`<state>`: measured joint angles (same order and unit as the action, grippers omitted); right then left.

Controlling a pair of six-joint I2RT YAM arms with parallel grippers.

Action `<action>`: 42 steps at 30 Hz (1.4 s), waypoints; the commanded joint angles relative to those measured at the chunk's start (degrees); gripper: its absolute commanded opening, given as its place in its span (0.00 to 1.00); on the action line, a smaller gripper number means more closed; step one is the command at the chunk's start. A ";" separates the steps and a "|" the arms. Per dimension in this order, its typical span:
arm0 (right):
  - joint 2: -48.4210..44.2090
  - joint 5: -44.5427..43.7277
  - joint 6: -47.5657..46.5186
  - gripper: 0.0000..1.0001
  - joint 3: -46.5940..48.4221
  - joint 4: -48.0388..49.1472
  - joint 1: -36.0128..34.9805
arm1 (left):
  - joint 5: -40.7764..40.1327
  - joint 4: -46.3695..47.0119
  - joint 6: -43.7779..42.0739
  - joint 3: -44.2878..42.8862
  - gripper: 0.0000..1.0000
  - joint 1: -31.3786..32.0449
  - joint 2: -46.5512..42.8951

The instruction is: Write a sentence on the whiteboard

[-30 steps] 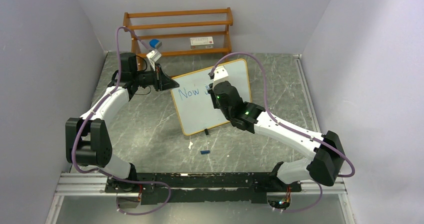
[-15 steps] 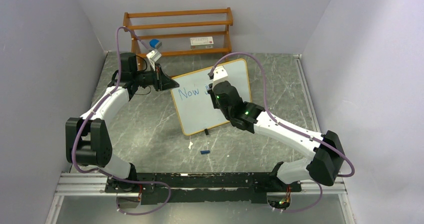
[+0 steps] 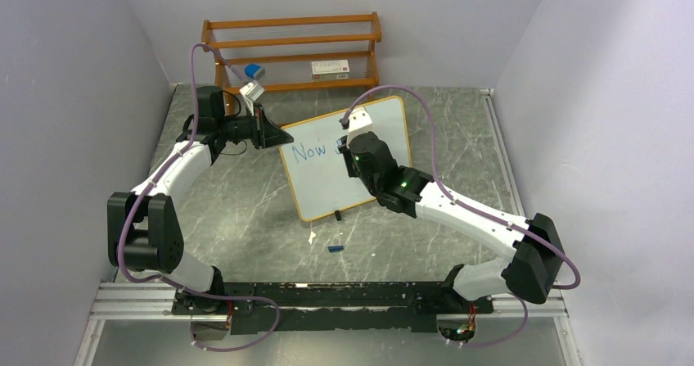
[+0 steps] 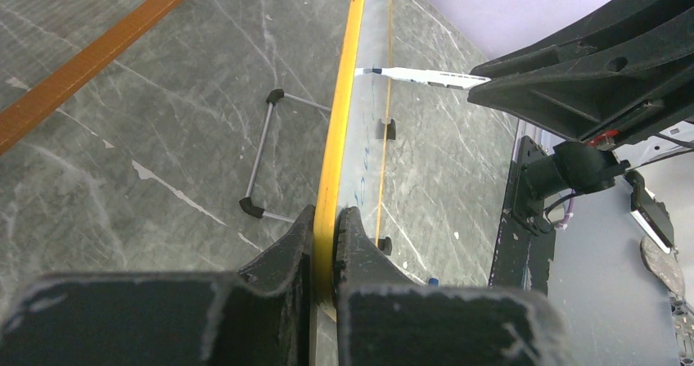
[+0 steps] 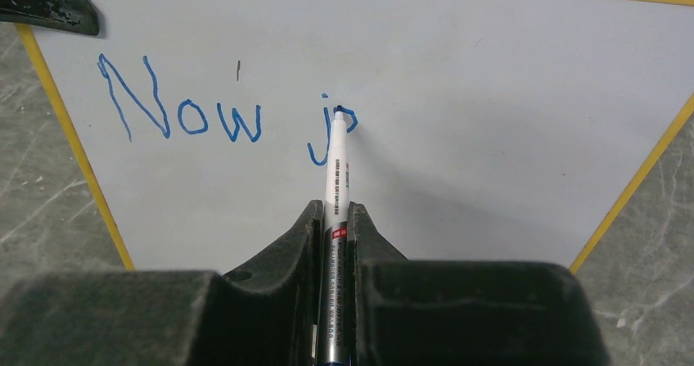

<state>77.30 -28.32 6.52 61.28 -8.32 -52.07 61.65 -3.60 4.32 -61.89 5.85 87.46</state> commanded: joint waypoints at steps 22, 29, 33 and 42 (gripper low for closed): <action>-3.46 -1.89 -0.10 0.00 -1.06 -0.48 0.69 | -9.18 -6.59 -8.94 2.13 0.05 2.33 3.23; -1.94 -1.84 0.16 0.00 -1.51 -0.02 1.23 | -9.11 -6.49 -8.83 2.23 0.05 2.33 3.15; -1.59 -1.62 -0.01 0.00 -1.44 0.55 1.36 | -8.98 -6.34 -8.80 2.22 0.05 2.33 3.24; -0.75 -0.60 -0.13 0.00 -0.99 1.10 1.45 | -8.95 -6.38 -8.78 2.13 0.05 2.33 3.33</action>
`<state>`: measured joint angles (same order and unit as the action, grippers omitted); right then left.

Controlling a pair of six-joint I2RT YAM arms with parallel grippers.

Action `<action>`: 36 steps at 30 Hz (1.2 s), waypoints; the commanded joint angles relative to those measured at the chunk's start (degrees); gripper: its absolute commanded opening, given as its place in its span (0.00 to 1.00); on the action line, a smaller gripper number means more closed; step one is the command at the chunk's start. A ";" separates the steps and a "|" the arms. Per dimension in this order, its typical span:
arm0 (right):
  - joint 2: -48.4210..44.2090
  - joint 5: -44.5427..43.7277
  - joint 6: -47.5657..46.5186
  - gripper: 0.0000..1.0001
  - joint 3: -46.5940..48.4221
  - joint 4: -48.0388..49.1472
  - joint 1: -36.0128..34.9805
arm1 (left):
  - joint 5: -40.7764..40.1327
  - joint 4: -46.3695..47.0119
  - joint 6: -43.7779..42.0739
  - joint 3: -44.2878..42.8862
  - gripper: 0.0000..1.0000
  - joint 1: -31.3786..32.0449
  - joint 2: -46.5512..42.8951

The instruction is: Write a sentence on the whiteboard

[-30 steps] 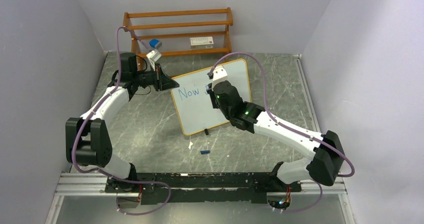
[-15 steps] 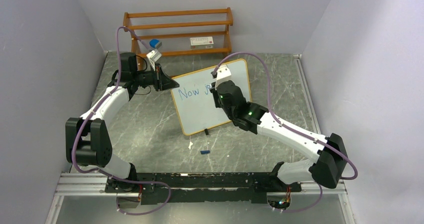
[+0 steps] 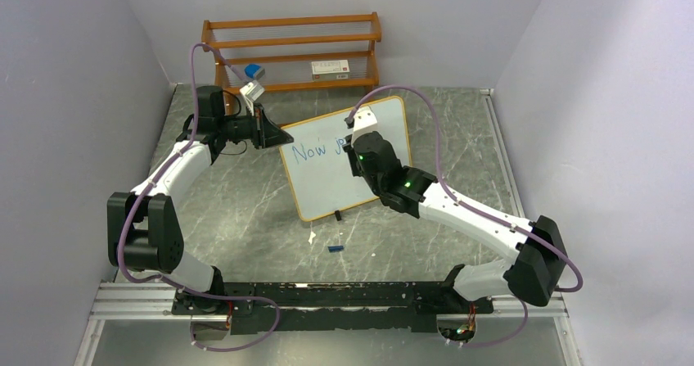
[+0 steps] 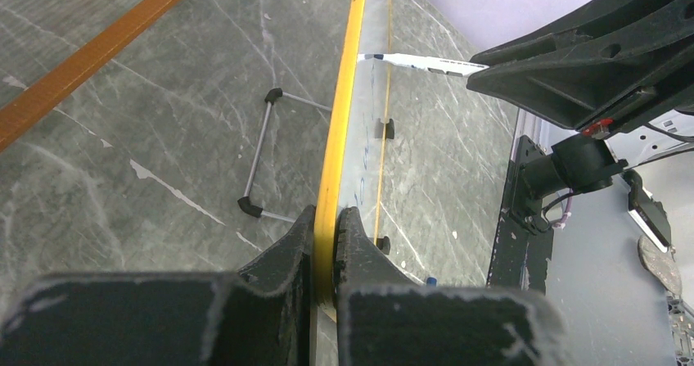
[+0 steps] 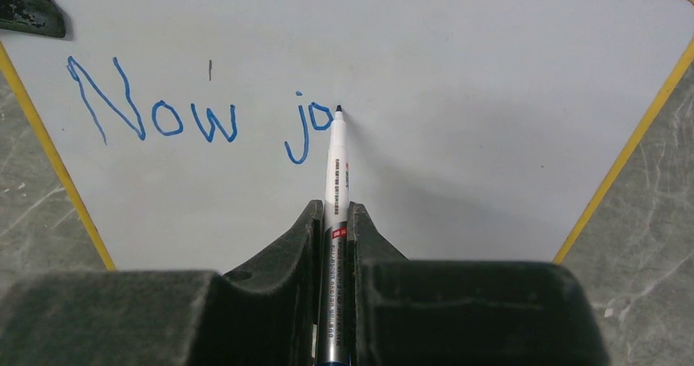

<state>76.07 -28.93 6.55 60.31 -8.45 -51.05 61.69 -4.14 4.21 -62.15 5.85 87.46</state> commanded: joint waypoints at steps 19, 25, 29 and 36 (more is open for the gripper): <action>0.62 -0.98 0.06 0.00 -0.01 0.21 0.69 | -9.05 -5.91 -8.85 2.39 0.05 2.33 3.33; -0.09 -1.57 0.62 0.00 -0.91 -1.16 0.88 | -9.00 -5.87 -8.77 2.43 0.05 2.33 3.29; -0.24 -1.46 1.04 0.00 -1.31 -1.72 1.01 | -8.88 -5.87 -8.78 2.38 0.05 2.33 3.33; -0.80 -1.87 1.53 0.00 -1.81 -2.84 1.04 | -9.02 -5.92 -8.79 2.38 0.05 2.33 3.33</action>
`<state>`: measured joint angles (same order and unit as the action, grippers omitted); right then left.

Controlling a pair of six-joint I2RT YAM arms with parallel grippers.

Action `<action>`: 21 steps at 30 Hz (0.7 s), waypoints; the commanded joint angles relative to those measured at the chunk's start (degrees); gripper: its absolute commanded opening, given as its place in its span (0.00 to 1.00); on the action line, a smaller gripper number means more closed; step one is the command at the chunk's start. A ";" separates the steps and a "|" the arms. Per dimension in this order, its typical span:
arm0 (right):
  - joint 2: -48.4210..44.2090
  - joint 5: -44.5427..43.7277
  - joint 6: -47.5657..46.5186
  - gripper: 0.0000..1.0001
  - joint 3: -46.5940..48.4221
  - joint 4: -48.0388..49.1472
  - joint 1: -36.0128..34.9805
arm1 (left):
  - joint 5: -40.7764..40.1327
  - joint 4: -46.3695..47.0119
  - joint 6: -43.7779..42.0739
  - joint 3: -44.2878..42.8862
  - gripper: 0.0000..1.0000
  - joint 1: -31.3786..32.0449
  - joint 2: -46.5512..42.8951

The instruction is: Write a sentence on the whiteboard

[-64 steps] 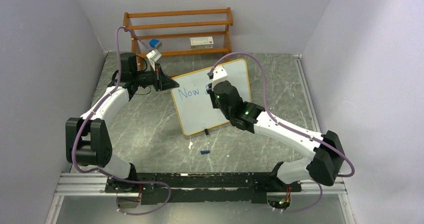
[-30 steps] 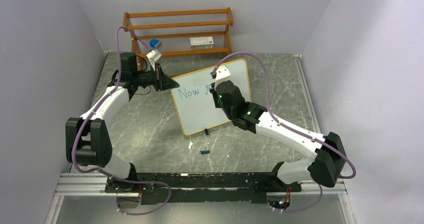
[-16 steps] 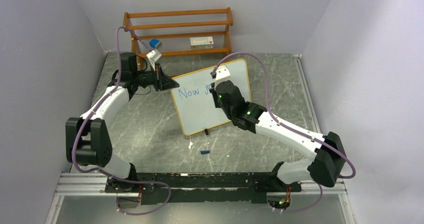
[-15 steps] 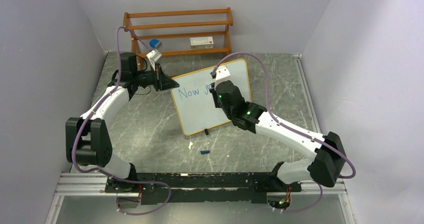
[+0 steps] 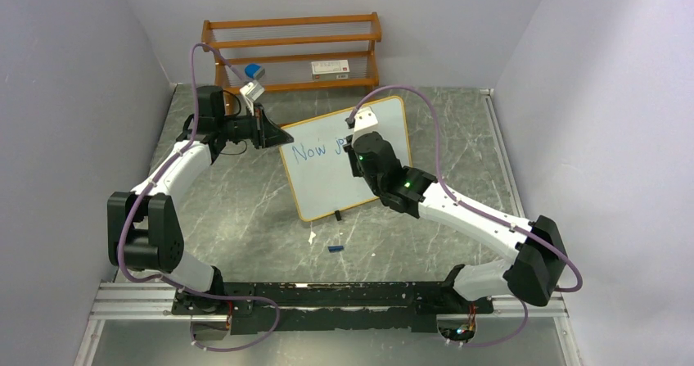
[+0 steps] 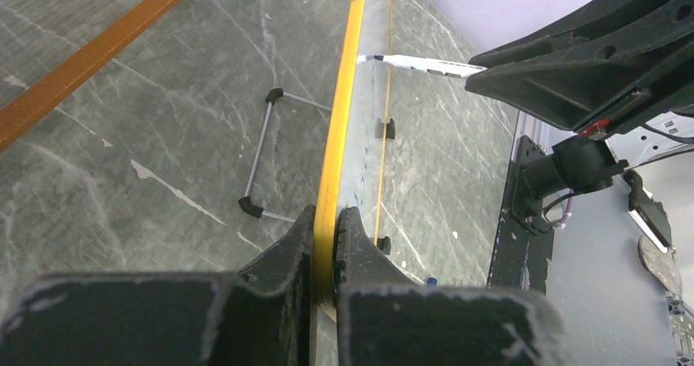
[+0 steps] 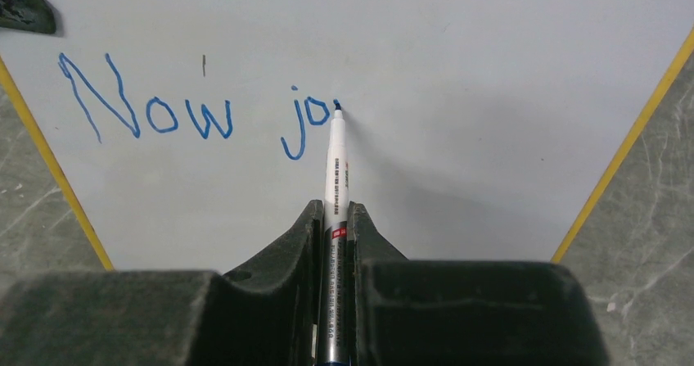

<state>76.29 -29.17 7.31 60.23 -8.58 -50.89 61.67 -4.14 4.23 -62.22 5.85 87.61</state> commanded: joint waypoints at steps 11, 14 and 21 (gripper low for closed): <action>-2.08 -0.87 1.07 0.00 -2.35 -2.43 0.93 | -8.99 -5.81 -8.80 2.46 0.05 2.33 3.33; -2.36 0.24 0.70 0.00 -1.98 -1.62 0.91 | -8.94 -5.89 -8.83 2.46 0.05 2.33 3.27; -2.73 -1.03 0.45 0.00 -1.85 -0.12 0.99 | -8.86 -5.85 -8.74 2.46 0.05 2.33 3.35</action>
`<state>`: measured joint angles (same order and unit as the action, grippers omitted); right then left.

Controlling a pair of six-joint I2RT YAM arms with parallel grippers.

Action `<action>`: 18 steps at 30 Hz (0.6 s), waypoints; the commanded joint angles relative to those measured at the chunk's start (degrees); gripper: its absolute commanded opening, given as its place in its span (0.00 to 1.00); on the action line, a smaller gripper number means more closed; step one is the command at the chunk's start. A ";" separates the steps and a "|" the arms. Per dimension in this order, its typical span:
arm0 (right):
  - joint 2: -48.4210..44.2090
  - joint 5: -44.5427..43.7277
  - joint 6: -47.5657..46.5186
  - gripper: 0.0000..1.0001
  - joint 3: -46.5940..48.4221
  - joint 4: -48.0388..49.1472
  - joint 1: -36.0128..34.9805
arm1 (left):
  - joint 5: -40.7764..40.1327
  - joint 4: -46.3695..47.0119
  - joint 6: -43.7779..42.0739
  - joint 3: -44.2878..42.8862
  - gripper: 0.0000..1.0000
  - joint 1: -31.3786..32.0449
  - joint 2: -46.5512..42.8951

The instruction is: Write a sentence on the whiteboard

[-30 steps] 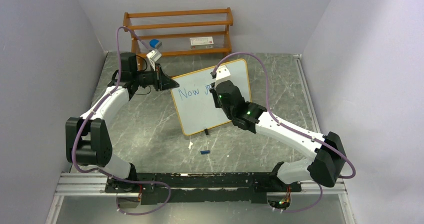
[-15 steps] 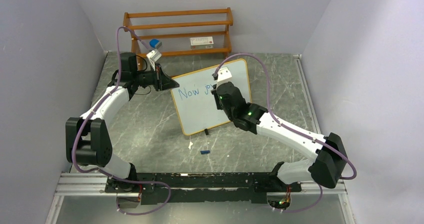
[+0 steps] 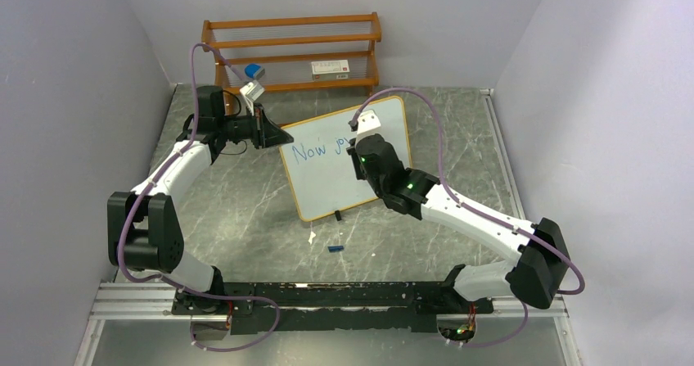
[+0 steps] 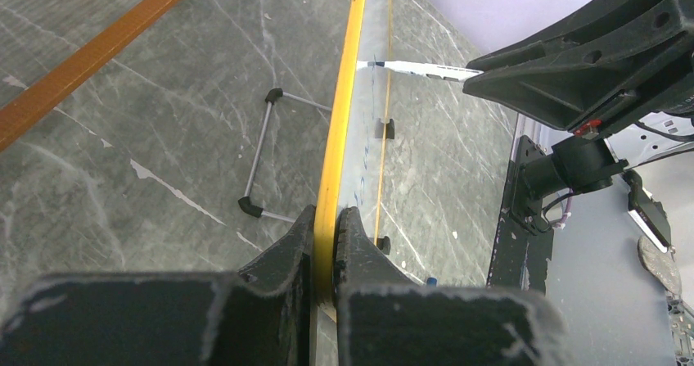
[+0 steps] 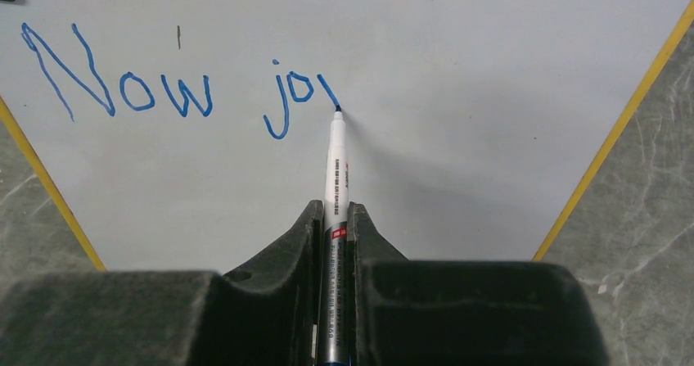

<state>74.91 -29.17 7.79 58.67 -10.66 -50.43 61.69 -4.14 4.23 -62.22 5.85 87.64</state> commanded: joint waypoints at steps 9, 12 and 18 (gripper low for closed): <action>-1.93 -1.24 -0.43 0.00 -0.14 4.13 0.77 | -8.86 -5.79 -8.65 2.49 0.05 2.33 3.33; -1.86 -1.19 -0.62 0.00 0.09 4.25 0.78 | -8.86 -5.79 -8.69 2.45 0.05 2.33 3.42; -0.86 -1.22 -0.34 0.00 0.13 4.70 0.91 | -8.81 -5.79 -8.57 2.52 0.05 2.32 3.33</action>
<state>74.37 -29.36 7.46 58.67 -7.97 -50.02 61.71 -4.14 4.23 -62.22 5.85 87.64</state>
